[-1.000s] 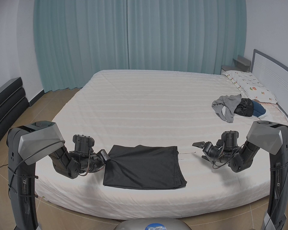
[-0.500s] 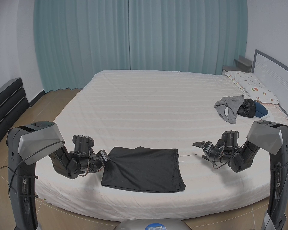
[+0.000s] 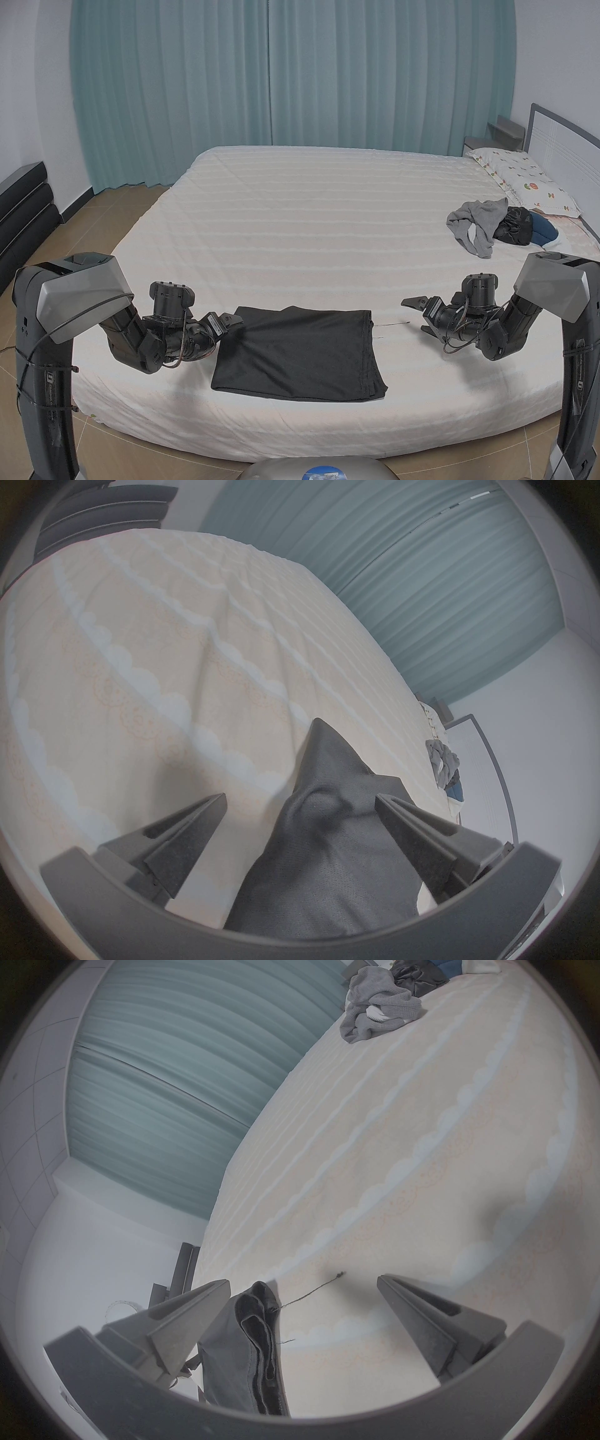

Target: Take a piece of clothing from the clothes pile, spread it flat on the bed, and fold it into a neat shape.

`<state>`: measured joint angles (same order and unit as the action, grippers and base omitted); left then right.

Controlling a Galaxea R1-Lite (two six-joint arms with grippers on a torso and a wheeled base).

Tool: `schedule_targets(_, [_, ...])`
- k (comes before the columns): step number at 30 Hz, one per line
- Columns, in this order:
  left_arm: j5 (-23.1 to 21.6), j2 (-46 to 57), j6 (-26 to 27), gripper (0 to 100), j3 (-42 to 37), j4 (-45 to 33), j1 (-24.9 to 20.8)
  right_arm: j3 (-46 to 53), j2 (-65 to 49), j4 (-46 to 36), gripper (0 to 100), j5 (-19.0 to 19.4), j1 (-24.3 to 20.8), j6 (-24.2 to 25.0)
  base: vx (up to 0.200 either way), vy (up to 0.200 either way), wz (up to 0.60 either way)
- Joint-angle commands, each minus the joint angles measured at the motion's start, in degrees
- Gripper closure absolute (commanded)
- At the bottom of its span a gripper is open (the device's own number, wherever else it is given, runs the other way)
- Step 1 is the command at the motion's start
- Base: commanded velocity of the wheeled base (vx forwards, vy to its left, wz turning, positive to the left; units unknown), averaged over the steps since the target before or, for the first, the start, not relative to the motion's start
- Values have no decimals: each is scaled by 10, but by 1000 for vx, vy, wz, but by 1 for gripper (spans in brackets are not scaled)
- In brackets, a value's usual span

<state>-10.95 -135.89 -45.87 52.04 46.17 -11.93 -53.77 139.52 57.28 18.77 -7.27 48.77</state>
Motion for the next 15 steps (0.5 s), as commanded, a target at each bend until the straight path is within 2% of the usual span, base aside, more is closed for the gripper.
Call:
schedule_targets(1, [1,19,-14,0,-13,-1,7,4,-1,0,0,0,-8,0,0,0,0])
schedule_targets(4, [1,51,-33,0,-37,2,18,8,-5,0,0,-3,-17,-3,0,0,0])
schedule_targets(9, [3,77,-37,0,-48,1,37,0,-5,-3,0,-22,-22,-8,0,0,0])
schedule_targets(12, [4,96,-45,0,-56,1,43,2,-16,-8,0,-42,-33,-10,0,0,0])
schedule_targets(15, [30,113,-45,0,-76,2,43,10,-36,-9,0,-63,-37,-18,0,0,0])
